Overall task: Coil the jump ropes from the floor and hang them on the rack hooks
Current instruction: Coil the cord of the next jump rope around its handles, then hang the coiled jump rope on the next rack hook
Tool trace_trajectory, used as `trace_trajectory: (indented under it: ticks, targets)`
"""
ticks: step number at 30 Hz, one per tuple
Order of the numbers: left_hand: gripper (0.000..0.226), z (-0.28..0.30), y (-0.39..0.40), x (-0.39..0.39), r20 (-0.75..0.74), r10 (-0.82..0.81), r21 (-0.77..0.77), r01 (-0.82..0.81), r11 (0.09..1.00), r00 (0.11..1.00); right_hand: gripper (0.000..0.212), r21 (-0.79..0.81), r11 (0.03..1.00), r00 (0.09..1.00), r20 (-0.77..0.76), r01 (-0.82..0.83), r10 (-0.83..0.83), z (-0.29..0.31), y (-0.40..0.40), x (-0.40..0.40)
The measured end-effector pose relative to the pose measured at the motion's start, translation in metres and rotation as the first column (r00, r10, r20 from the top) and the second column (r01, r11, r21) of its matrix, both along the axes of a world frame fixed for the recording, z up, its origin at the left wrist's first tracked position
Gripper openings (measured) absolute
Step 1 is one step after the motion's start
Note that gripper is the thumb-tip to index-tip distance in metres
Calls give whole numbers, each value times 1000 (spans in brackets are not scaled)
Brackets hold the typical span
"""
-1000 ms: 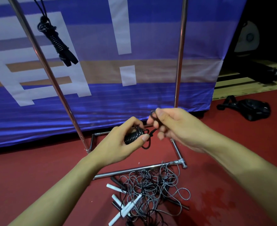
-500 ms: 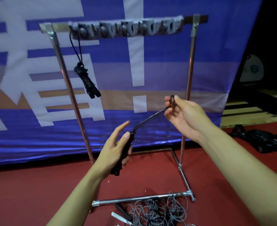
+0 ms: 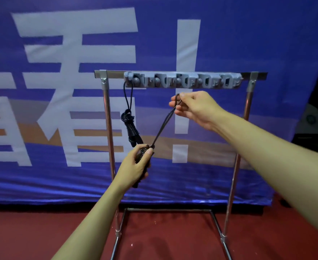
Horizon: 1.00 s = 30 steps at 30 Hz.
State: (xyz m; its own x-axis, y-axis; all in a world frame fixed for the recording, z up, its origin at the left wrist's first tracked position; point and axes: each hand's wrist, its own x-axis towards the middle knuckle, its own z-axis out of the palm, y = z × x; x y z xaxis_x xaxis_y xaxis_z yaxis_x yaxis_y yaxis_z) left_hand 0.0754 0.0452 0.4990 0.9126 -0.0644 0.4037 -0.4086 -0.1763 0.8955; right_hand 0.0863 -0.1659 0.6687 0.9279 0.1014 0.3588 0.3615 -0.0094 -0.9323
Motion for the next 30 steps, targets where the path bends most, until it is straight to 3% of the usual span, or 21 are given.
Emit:
trace_trajectory:
  ticks: [5, 8, 13, 25, 30]
  targets:
    - [22, 18, 7, 32, 33, -56, 14, 56, 998, 998, 28, -269, 947, 966, 232, 176, -113, 38, 8, 34]
    - [20, 24, 6, 42, 22, -100, -65, 101, 993, 995, 23, -448, 818, 896, 408, 361, -172, 58, 18, 48]
    - [22, 24, 11, 62, 79, -95, -77, 101, 992, 992, 20, -595, 586, 785, 608, 550, -120, 80, 47, 70]
    - [38, 25, 20, 99, 118, 45, 59, -52, 997, 992, 23, -617, 505, 773, 609, 603, -178, 82, 79, 107]
    - [41, 12, 21, 101, 111, 62, 39, -67, 997, 992, 22, -599, 542, 790, 567, 589, -232, 74, 79, 109]
